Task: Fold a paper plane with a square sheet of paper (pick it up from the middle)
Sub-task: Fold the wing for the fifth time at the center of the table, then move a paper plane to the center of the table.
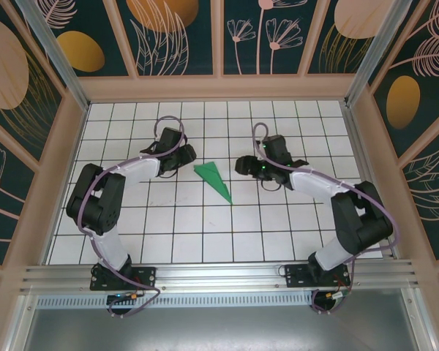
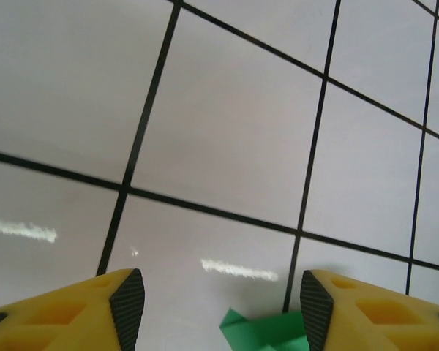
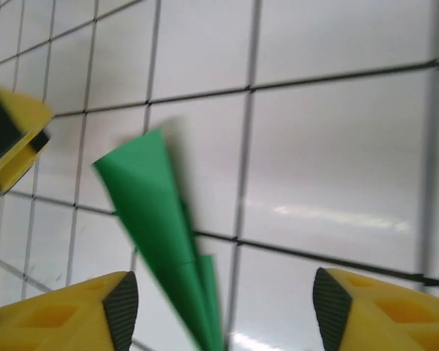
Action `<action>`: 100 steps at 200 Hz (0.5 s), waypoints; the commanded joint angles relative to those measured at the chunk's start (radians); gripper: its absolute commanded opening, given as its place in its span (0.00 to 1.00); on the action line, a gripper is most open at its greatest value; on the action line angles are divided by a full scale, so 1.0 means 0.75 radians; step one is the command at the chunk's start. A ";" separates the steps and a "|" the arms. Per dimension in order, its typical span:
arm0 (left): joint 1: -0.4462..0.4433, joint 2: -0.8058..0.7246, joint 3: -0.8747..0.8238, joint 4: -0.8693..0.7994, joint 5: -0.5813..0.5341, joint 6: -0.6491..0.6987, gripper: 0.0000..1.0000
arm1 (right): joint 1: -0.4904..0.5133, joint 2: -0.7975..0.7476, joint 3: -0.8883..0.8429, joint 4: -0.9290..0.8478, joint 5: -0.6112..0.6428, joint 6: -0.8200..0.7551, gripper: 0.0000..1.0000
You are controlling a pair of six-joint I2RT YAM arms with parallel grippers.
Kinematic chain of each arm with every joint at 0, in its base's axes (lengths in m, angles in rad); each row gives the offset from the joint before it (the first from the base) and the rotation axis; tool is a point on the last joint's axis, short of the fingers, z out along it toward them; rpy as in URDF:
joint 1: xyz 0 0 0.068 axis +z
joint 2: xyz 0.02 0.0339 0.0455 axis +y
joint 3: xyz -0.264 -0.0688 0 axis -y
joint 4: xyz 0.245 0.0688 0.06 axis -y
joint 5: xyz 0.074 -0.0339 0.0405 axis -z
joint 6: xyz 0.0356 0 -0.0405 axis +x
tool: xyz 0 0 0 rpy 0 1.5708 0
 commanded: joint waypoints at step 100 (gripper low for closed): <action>-0.402 0.175 0.338 -0.528 -0.178 -0.385 0.73 | -0.183 -0.041 -0.257 0.158 0.229 0.079 0.77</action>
